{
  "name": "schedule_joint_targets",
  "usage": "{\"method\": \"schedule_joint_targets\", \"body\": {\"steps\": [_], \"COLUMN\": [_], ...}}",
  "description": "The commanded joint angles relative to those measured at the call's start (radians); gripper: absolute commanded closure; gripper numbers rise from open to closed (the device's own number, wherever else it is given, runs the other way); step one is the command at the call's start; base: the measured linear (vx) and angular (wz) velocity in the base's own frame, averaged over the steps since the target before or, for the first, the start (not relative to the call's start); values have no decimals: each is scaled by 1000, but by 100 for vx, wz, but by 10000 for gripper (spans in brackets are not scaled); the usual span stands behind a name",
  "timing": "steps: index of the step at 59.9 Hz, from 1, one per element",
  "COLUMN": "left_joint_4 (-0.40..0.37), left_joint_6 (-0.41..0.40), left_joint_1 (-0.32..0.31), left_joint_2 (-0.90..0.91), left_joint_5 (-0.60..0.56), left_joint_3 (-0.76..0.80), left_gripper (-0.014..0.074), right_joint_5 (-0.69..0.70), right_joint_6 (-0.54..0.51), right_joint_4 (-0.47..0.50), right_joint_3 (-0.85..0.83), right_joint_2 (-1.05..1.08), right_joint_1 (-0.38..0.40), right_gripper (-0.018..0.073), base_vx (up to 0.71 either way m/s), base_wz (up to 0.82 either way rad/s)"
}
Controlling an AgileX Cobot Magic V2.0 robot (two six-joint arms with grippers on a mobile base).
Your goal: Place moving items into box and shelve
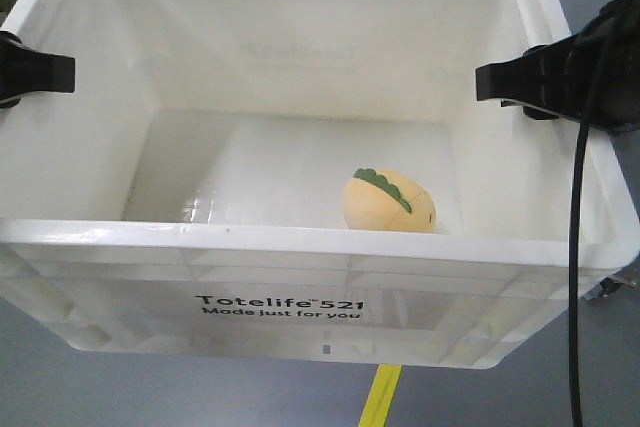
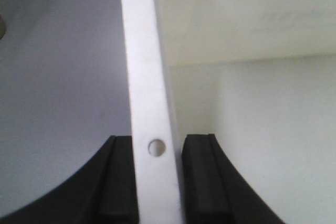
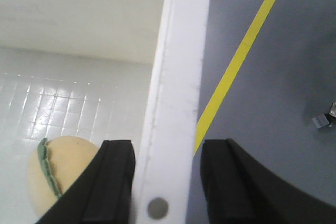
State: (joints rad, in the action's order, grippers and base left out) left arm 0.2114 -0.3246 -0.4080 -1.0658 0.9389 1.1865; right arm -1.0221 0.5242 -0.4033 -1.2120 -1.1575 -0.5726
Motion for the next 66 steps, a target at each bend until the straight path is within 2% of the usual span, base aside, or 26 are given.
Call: {"method": "schedule_joint_targets", "body": {"steps": [1,66], "left_joint_4": [40,40], "left_joint_6": [-1,-1], "left_joint_1": [-6,-6], "left_joint_2": [36,36], "left_joint_5": [-140,-140], "left_joint_3": [41,41], "left_gripper": [456,456], "right_joint_5": [65,65], "right_joint_6": [34,34], "right_joint_4": [-94,-94], "right_joint_3": [-39,-39], "right_joint_2": [27,27], "right_joint_1": [8,8], "right_gripper": [412,412], "base_vx": [31,33], "base_wz": [-6,-14]}}
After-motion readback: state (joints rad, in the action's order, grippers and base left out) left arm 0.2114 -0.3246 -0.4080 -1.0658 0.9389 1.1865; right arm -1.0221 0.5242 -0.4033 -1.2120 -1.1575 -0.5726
